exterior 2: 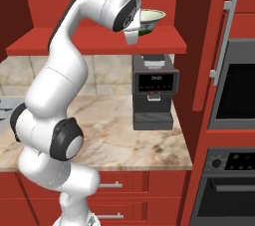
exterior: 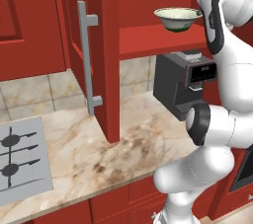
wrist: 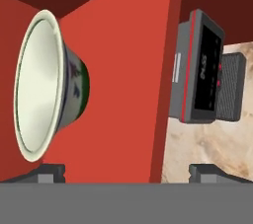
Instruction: Move the bowls from the cabinet to the plates on the dining table.
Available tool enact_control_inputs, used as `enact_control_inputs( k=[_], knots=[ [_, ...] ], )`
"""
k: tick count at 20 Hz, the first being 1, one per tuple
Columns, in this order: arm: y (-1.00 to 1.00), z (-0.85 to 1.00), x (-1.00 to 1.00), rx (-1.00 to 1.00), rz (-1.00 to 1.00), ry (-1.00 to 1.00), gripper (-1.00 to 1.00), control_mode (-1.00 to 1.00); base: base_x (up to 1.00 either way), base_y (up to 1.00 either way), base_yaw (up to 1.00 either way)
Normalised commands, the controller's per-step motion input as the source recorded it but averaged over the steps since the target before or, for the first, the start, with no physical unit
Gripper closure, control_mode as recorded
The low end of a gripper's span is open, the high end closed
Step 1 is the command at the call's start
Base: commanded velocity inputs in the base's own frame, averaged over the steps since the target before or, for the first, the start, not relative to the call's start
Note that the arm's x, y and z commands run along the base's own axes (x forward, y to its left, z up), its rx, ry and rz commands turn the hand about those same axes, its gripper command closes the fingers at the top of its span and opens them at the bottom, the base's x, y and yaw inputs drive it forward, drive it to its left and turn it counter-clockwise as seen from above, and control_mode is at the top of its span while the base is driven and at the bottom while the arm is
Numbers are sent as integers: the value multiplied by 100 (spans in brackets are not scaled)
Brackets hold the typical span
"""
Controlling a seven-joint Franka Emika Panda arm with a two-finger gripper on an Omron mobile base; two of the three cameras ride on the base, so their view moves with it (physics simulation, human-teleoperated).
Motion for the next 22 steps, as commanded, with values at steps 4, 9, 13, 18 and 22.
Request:
enact_control_inputs(
  k=[4, 9, 13, 18, 22],
  knots=[
    [-2, 0, 28, 0, 1, 0, -100, -100, 0, 0, 0],
    [-5, 0, 30, 1, 0, 0, -100, -100, 0, 0, 0],
    [-10, -1, 29, 0, 0, 0, -100, -100, 0, 0, 0],
    [-18, -6, 40, 0, 0, 0, -100, -100, 0, 0, 0],
    [-16, -12, 40, 0, 0, 0, -100, -100, 0, 0, 0]
  ],
)
